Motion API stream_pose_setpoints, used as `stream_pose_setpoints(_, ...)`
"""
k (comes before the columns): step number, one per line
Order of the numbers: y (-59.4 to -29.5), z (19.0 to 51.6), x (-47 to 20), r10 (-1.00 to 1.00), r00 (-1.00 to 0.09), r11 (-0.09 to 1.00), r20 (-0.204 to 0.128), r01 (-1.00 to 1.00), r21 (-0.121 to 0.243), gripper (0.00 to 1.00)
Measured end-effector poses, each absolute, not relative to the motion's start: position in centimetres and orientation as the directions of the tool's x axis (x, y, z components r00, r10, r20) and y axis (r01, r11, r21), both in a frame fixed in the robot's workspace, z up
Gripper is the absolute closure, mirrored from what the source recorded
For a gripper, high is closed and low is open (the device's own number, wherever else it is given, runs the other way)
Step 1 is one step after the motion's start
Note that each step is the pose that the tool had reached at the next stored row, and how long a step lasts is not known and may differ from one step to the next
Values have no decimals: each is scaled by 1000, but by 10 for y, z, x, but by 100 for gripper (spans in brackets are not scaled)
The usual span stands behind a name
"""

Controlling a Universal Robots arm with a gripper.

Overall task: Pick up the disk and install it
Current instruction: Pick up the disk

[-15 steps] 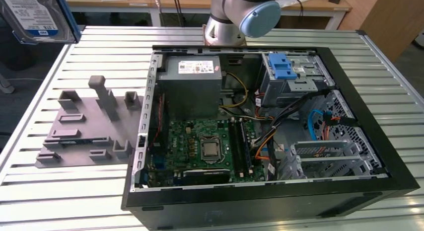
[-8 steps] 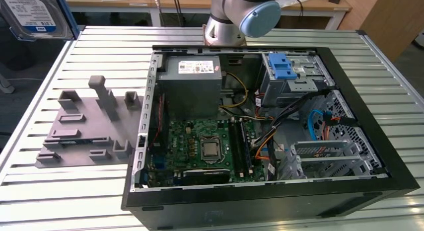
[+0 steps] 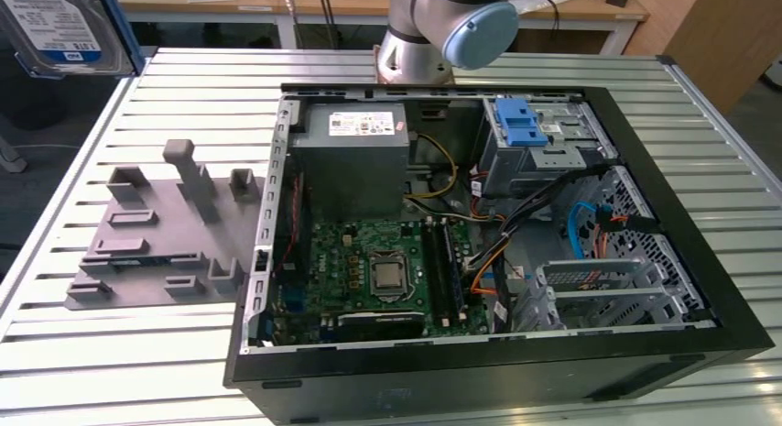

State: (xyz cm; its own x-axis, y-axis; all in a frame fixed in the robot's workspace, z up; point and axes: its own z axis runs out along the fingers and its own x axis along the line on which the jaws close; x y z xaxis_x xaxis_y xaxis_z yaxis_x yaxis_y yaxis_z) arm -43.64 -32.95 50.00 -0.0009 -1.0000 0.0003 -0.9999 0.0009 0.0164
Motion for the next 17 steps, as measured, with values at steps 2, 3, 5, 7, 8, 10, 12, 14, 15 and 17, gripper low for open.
stream_pose_setpoints(2,-333,500,-436,-1000,-1,1,0,-1000,16,64)
stream_pose_setpoints(3,-334,500,-436,-1000,-1,1,0,-1000,16,64)
stream_pose_setpoints(5,-334,500,-435,-1000,-1,1,0,-1000,16,64)
stream_pose_setpoints(7,-335,500,-433,-1000,-1,1,0,-1000,16,64)
stream_pose_setpoints(8,-335,500,-432,-1000,-1,1,0,-1000,16,64)
stream_pose_setpoints(10,-336,500,-430,-1000,-1,1,0,-1000,16,64)
stream_pose_setpoints(12,-336,500,-428,-1000,-1,1,0,-1000,16,64)
stream_pose_setpoints(14,-338,500,-426,-1000,-1,1,0,-1000,16,64)
stream_pose_setpoints(15,-339,500,-424,-1000,-1,1,0,-1000,16,64)
stream_pose_setpoints(17,-342,500,-422,-1000,-1,1,0,-1000,16,64)
